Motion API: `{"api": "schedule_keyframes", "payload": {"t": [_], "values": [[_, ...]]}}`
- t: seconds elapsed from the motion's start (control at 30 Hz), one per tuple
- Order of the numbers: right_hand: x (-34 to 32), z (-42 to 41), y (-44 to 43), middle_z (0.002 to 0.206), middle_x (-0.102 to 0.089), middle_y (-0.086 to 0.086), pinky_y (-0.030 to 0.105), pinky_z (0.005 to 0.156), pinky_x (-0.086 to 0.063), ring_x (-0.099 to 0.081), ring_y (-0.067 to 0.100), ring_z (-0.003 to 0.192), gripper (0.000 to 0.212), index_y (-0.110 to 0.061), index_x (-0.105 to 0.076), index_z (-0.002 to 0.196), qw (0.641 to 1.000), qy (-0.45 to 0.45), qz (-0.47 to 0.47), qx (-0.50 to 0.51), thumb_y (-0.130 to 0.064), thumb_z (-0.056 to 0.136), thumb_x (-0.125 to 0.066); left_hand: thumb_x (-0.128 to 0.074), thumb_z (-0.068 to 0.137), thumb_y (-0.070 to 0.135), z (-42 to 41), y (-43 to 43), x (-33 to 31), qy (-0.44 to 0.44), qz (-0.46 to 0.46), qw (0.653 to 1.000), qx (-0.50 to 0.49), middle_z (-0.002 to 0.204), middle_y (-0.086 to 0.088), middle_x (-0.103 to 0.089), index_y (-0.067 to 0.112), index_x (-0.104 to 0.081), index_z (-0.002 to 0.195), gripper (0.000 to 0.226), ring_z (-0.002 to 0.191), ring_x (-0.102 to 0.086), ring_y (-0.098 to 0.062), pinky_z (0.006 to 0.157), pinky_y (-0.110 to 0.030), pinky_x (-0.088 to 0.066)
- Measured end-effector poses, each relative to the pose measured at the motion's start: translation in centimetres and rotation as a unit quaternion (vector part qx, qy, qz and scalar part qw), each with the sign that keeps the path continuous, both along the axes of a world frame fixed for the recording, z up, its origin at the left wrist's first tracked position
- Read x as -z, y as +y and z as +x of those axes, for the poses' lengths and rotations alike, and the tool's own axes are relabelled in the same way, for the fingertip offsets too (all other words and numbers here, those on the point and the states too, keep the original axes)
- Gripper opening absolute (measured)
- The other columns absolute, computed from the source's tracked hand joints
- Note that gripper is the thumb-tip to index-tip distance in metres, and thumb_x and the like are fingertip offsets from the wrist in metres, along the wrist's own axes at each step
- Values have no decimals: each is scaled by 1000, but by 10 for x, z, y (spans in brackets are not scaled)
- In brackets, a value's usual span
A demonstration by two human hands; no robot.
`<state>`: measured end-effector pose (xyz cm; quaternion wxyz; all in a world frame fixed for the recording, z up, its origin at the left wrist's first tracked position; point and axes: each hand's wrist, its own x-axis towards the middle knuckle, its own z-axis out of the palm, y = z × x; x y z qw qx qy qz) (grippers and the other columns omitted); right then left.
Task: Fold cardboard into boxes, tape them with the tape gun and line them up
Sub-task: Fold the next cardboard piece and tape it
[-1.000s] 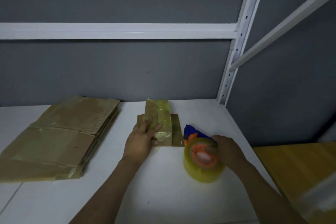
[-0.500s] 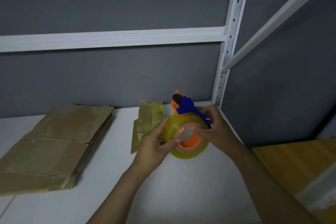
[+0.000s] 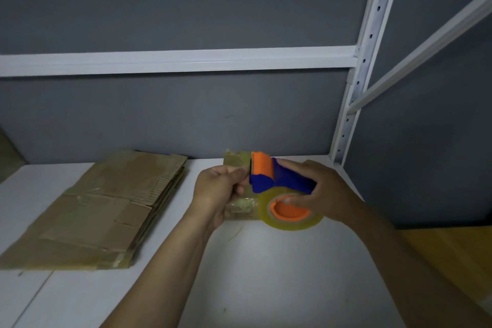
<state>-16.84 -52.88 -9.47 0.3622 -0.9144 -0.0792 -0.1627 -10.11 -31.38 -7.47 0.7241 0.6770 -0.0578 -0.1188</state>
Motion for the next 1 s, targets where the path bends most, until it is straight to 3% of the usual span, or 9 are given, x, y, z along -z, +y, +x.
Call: {"api": "schedule_keyframes", "payload": {"t": [0.13, 0.23, 0.33, 0.43, 0.63, 0.77, 0.87, 0.93, 1.0], "values": [[-11, 5, -5, 94, -44, -23, 7, 69, -33, -46, -7, 90, 79, -65, -20, 128, 988, 25, -154, 7, -41, 76, -76, -66, 87, 9, 3, 5, 12, 28, 23, 999, -35, 60, -7, -64, 4, -67, 68, 20, 48, -44, -13, 48, -21, -41], [-4, 7, -15, 96, -45, -18, 13, 72, -40, -49, 2, 89, 78, -64, -20, 128, 985, 43, -165, 11, -44, 76, -75, -67, 86, 7, 12, 18, 18, 39, 12, 993, -107, 59, -7, -63, 3, -65, 69, 18, 45, -45, -12, 51, -22, -42], [5, 5, -30, 110, -46, -11, 19, 78, -48, -50, 10, 104, 78, -54, -23, 137, 974, 79, -209, 36, -45, 77, -74, -68, 86, 9, 28, 43, 30, 28, 58, 988, -142, 67, -13, -64, -1, -68, 72, 17, 54, -47, -17, 57, -27, -42], [11, 10, -34, 125, -44, -7, 10, 76, -38, -45, 11, 114, 80, -40, -25, 147, 950, 92, -293, 52, -47, 81, -69, -71, 85, 15, 37, 48, 54, 2, 127, 985, -117, 63, -15, -64, 3, -71, 61, 27, 53, -48, -18, 59, -30, -40], [15, 13, -39, 127, -43, -6, 15, 84, -43, -45, 12, 116, 79, -39, -24, 147, 945, 124, -296, 64, -51, 82, -67, -73, 85, 31, 43, 35, 79, -37, 152, 979, -133, 47, -2, -60, 12, -69, 50, 39, 44, -46, -10, 59, -29, -40], [22, 12, -38, 118, -42, -9, 14, 77, -38, -46, 8, 109, 76, -43, -23, 147, 937, 148, -310, 64, -50, 84, -65, -73, 84, 32, 40, 29, 94, -24, 169, 978, -123, 45, 1, -58, 9, -70, 55, 37, 39, -45, -5, 55, -25, -39], [26, 15, -31, 121, -43, -7, 10, 72, -33, -46, 9, 111, 74, -43, -22, 147, 935, 152, -316, 45, -48, 86, -64, -71, 86, 37, 40, 33, 109, 2, 174, 981, -87, 49, 1, -61, 16, -71, 54, 39, 47, -48, -12, 60, -28, -40], [25, 18, -28, 128, -43, -6, 11, 76, -34, -45, 11, 117, 75, -41, -21, 148, 933, 158, -323, 36, -45, 86, -65, -64, 90, 42, 43, 36, 115, -5, 199, 978, -62, 58, 2, -68, 28, -72, 64, 31, 54, -54, -14, 69, -34, -48], [24, 20, -26, 127, -45, -6, 13, 77, -33, -45, 11, 116, 76, -42, -23, 147, 932, 158, -323, 40, -45, 85, -66, -54, 92, 53, 47, 38, 118, -39, 300, 952, -44, 83, 0, -76, 33, -69, 96, 26, 79, -65, -17, 87, -36, -51]]}}
